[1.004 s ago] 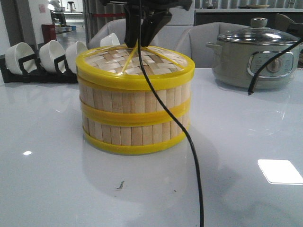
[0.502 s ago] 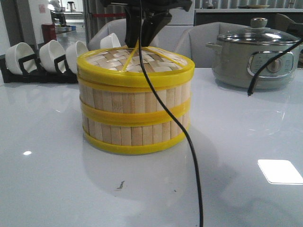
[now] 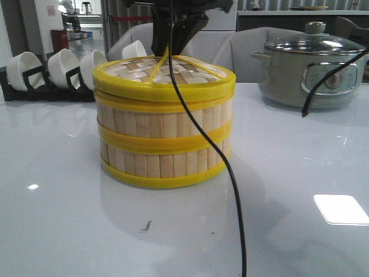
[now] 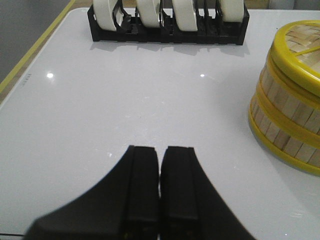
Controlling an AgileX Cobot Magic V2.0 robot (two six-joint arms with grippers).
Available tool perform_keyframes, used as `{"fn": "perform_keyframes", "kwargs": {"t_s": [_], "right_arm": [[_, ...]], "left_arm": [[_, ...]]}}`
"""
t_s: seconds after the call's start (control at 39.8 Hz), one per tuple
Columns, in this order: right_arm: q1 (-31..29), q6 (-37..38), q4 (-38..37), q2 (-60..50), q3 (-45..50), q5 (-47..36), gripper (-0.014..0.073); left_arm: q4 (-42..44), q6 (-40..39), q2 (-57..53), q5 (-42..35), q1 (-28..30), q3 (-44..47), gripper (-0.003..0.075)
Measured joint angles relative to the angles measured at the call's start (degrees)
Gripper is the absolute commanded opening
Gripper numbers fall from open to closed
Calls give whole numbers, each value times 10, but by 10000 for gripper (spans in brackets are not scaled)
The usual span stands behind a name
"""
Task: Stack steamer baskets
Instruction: 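Lower the lid onto the top basket and open the right gripper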
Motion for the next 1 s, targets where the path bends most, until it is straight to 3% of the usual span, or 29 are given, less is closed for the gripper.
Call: {"fn": "perform_keyframes", "kwargs": {"t_s": [0.83, 1.0], "right_arm": [[0, 0, 9, 5, 0, -5, 52], [0, 0, 10, 5, 0, -5, 94]], "left_arm": [[0, 0, 0, 0, 0, 0, 85], [0, 0, 0, 0, 0, 0, 85]]}}
